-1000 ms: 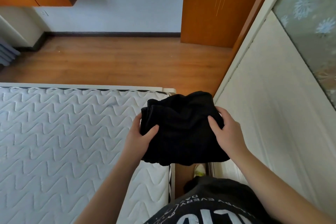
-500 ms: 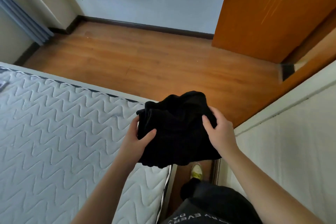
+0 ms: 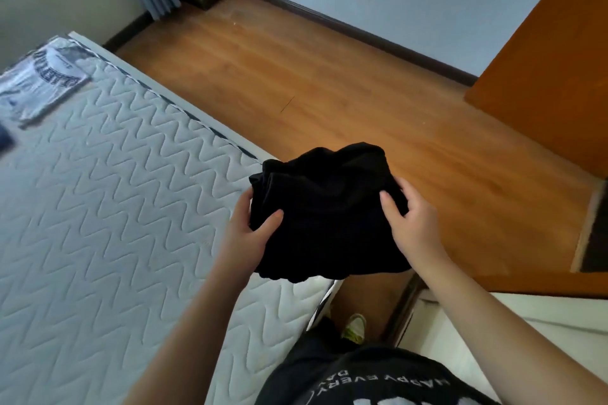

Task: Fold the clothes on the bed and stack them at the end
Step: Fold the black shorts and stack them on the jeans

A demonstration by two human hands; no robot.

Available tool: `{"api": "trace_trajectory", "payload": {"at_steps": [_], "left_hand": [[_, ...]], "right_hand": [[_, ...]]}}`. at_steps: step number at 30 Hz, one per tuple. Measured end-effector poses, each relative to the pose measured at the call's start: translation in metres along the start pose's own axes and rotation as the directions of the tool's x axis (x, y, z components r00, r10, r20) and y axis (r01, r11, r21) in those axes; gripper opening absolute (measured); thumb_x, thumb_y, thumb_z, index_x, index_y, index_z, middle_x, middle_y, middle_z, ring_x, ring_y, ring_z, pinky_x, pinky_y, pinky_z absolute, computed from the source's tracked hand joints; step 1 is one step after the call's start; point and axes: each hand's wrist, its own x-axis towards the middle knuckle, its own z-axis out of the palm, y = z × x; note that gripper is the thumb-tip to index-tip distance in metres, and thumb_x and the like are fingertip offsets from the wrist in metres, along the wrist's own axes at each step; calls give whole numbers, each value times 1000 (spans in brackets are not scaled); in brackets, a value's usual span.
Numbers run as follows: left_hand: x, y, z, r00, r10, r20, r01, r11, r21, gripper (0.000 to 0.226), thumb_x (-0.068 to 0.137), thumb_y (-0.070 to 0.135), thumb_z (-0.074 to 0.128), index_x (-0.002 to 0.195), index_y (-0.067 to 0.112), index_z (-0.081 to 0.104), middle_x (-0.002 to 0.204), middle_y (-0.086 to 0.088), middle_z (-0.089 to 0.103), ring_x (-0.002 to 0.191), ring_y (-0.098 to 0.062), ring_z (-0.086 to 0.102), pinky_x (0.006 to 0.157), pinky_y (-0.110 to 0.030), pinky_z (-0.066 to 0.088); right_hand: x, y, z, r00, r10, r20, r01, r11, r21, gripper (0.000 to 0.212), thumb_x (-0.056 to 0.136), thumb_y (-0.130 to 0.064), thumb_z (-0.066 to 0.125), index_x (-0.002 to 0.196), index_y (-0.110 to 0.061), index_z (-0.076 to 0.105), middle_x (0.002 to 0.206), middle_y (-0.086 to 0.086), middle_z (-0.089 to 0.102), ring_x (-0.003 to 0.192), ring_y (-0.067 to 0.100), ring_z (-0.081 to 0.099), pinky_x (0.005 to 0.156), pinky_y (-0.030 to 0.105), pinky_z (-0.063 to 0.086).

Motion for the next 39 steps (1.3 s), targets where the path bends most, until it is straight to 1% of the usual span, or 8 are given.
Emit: {"api": "trace_trajectory", "payload": {"at_steps": [7,12,19,25,28,31,35,39], "left_hand": [[32,2,21,999,11,53,-10,1000,-10,40,85,40,68,118,55,52,113,17,67,101,-7,67,90,-42,58],[63,20,31,993,60,97,-63,998,22,41,79,50,67,117,57,51,114,15,67,105,-10,67,91,-43,57],[114,54,46,990,119,78,-118,993,-18,43,77,49,69,117,56,54,113,10,69,104,-14,68,91,-46,56],[166,79,88,991,128,25,-129,991,38,45,77,52,68,118,58,52,111,12,70,102,-11,69,87,-45,58],[197,85,127,995,101,-12,-100,994,42,48,76,51,69,122,53,53,112,9,70,103,-15,69,87,-47,57],[223,100,175,998,57,-33,-57,998,20,51,76,50,70,124,49,53,112,7,70,104,-15,69,88,-47,57],[249,127,225,996,28,-84,-29,1000,-8,48,82,47,69,127,49,53,114,13,68,105,-11,68,88,-43,58],[274,152,258,991,-15,-129,7,998,-61,48,81,45,72,126,50,54,114,11,69,103,-12,69,85,-42,59]], "right_hand": [[13,-8,-16,999,-21,-42,16,993,-121,52,98,-46,52,146,-28,43,131,-28,43,117,-21,34,96,6,31],[26,-6,-34,990,62,-125,-76,991,-113,50,97,-46,52,144,-29,46,144,-12,50,132,10,47,110,38,42],[103,-18,-52,993,40,-111,-45,998,-41,52,96,-45,56,144,-29,47,142,-16,50,131,6,46,110,32,39],[182,7,-70,995,-21,-96,16,999,-44,53,95,-48,53,144,-28,46,139,-20,50,116,-18,40,97,7,32],[231,26,-86,997,-54,-52,51,997,-60,53,96,-46,53,144,-23,48,130,-23,49,96,-36,41,79,-10,30],[281,38,-113,996,-85,-15,83,991,-102,51,97,-44,54,143,-23,49,129,-24,46,96,-37,39,79,-11,28],[346,45,-158,995,-74,66,81,991,-109,51,96,-44,55,143,-25,49,133,-24,44,123,-12,38,95,2,25],[399,44,-187,981,-112,161,127,989,-80,58,91,-55,58,141,-29,49,123,-38,49,108,-33,36,83,-11,26]]}}
